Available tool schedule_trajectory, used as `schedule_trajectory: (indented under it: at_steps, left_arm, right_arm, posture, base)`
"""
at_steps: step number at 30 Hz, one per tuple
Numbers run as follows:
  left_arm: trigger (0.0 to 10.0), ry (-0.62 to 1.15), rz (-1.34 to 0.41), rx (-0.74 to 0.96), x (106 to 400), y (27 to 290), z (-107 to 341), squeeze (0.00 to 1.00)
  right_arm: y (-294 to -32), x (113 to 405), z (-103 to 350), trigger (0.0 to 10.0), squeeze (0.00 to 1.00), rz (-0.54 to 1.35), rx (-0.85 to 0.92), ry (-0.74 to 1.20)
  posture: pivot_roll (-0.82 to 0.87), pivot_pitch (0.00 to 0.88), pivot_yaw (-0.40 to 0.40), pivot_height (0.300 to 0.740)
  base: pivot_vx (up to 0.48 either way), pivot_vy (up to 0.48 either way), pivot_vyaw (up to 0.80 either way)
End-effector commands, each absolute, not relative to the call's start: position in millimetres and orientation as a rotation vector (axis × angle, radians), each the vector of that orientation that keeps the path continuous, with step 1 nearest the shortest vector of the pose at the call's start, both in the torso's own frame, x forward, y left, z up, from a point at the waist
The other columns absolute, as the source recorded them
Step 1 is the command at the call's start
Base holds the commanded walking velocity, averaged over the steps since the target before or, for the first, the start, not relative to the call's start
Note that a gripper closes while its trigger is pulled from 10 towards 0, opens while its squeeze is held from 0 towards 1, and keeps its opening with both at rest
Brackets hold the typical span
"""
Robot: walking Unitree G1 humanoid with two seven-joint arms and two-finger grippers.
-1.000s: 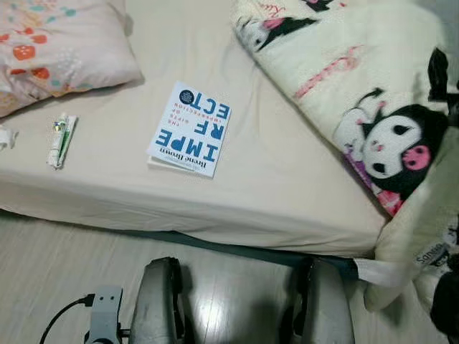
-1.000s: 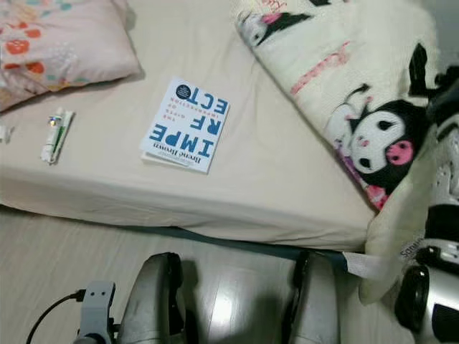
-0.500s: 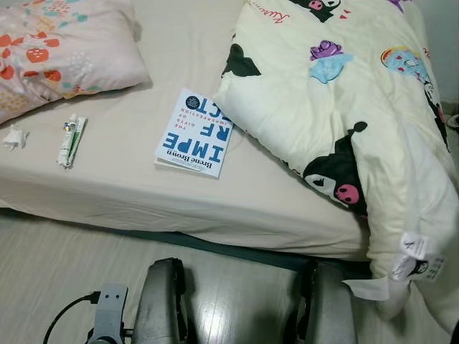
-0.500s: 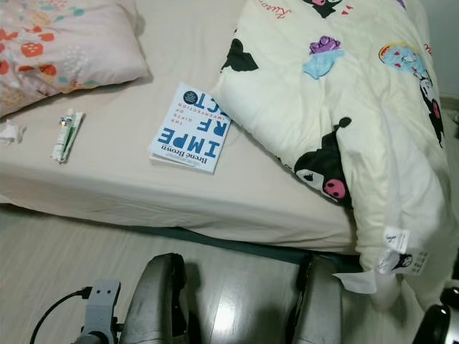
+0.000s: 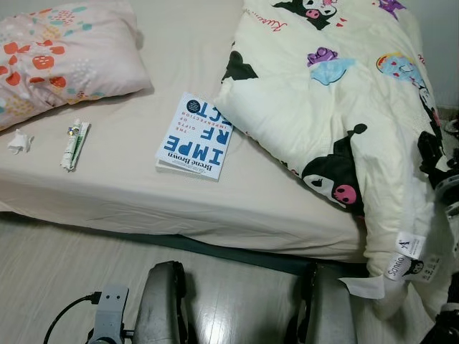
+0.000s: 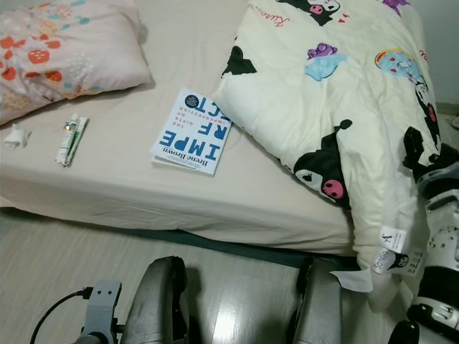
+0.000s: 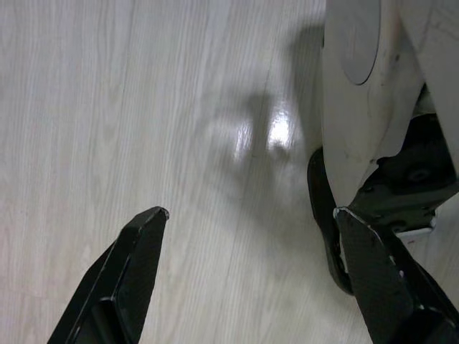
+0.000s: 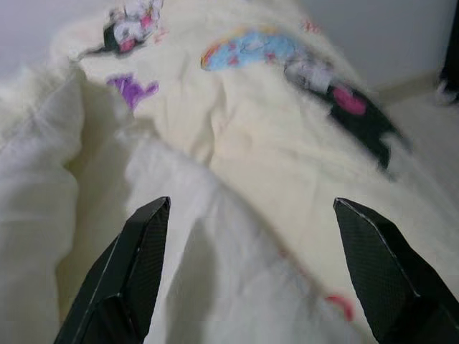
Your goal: Clean up the room
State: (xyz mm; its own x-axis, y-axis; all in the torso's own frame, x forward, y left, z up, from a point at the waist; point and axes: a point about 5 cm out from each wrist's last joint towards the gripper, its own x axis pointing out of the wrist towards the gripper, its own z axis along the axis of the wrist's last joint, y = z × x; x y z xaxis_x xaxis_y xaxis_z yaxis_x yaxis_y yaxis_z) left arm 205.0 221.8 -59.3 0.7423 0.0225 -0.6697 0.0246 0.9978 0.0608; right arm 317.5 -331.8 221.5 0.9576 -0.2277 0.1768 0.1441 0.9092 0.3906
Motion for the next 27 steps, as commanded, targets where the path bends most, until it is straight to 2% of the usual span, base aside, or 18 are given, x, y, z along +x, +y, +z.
schedule_trajectory:
  at_steps: [1,3,4,6,7,12,13,14,17,20,25,27]
  left_arm:
    - [10.0,0.767,-0.046,0.072,196,216,-66,0.00]
    - [10.0,0.767,-0.046,0.072,196,216,-66,0.00]
    - [10.0,0.766,-0.049,0.074,196,216,-66,0.00]
    - [10.0,0.766,-0.049,0.074,196,216,-66,0.00]
    - [10.0,0.768,-0.051,0.076,196,216,-66,0.00]
    - [10.0,0.772,-0.053,0.080,195,215,-67,0.00]
    - [10.0,0.775,-0.054,0.080,194,215,-67,0.00]
    - [10.0,0.777,-0.054,0.079,193,214,-68,0.00]
    - [10.0,0.779,-0.055,0.079,193,214,-68,0.00]
    - [10.0,0.782,-0.055,0.078,193,213,-68,0.00]
    - [10.0,0.782,-0.054,0.076,193,212,-69,0.00]
    - [10.0,0.781,-0.054,0.076,193,212,-68,0.00]
  right_arm:
    - [-312,321,220,10.0,0.00,-0.071,0.464,-0.225]
    - [-312,321,220,10.0,0.00,-0.071,0.464,-0.225]
    - [-298,320,231,10.0,0.00,0.035,0.520,-0.293]
    - [-298,320,231,10.0,0.00,0.035,0.520,-0.293]
    - [-287,319,241,10.0,0.00,0.122,0.615,-0.357]
    - [-274,317,253,10.0,0.00,0.238,0.724,-0.424]
    - [-263,316,257,10.0,0.00,0.312,0.745,-0.427]
    - [-249,317,257,10.0,0.00,0.380,0.725,-0.395]
    - [-239,317,257,10.0,0.00,0.423,0.710,-0.369]
    - [-215,323,242,10.0,0.00,0.460,0.635,-0.222]
    - [-198,334,215,10.0,0.00,0.356,0.529,-0.006]
    - [-198,336,213,10.0,0.00,0.329,0.504,0.016]
  posture:
    - [0.08,0.267,0.056,0.495]
    - [0.08,0.267,0.056,0.495]
    - [0.08,0.268,0.058,0.495]
    - [0.08,0.268,0.058,0.495]
    - [0.08,0.267,0.058,0.495]
    - [0.08,0.264,0.055,0.495]
    - [0.08,0.264,0.053,0.495]
    - [0.08,0.263,0.052,0.495]
    - [0.08,0.263,0.052,0.495]
    - [0.07,0.260,0.050,0.495]
    - [0.07,0.259,0.048,0.495]
    - [0.07,0.257,0.048,0.495]
  base:
    - [0.000,0.000,0.00]
    - [0.000,0.000,0.00]
    - [0.000,0.000,0.00]
    - [0.000,0.000,0.00]
    - [0.000,0.000,0.00]
    - [0.000,0.000,0.00]
    - [0.000,0.000,0.00]
    - [0.000,0.000,0.00]
    - [0.000,0.000,0.00]
    - [0.000,0.000,0.00]
    - [0.000,0.000,0.00]
    - [0.000,0.000,0.00]
